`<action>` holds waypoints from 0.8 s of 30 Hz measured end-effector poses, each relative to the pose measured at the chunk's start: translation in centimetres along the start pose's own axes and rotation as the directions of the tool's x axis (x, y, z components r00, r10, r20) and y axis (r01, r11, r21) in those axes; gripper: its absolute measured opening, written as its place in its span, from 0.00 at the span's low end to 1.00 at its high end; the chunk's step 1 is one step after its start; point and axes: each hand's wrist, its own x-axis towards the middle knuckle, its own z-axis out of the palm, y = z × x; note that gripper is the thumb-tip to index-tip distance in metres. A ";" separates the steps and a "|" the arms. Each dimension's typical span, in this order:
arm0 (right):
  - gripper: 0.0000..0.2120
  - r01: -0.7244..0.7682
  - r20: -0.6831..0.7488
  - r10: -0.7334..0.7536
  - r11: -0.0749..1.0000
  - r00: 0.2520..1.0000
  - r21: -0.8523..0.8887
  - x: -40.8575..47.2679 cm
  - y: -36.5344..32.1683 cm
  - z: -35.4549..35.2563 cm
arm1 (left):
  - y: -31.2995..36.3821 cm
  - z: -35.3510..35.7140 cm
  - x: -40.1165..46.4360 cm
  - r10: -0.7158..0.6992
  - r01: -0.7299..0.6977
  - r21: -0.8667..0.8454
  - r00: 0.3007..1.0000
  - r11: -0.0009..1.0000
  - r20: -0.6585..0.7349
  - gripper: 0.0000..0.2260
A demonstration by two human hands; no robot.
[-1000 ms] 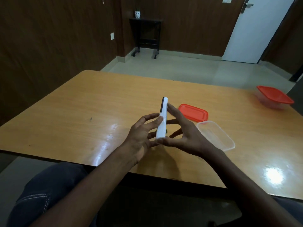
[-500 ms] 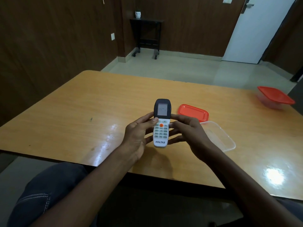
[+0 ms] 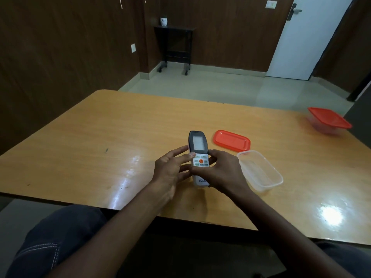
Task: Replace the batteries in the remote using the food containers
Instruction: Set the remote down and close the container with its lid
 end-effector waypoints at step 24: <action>0.25 -0.266 -0.212 0.234 0.955 0.949 -0.134 13.8 0.4 3.1 | -1.5 -0.3 3.8 0.352 -0.199 0.980 0.917 -0.001 0.187 0.17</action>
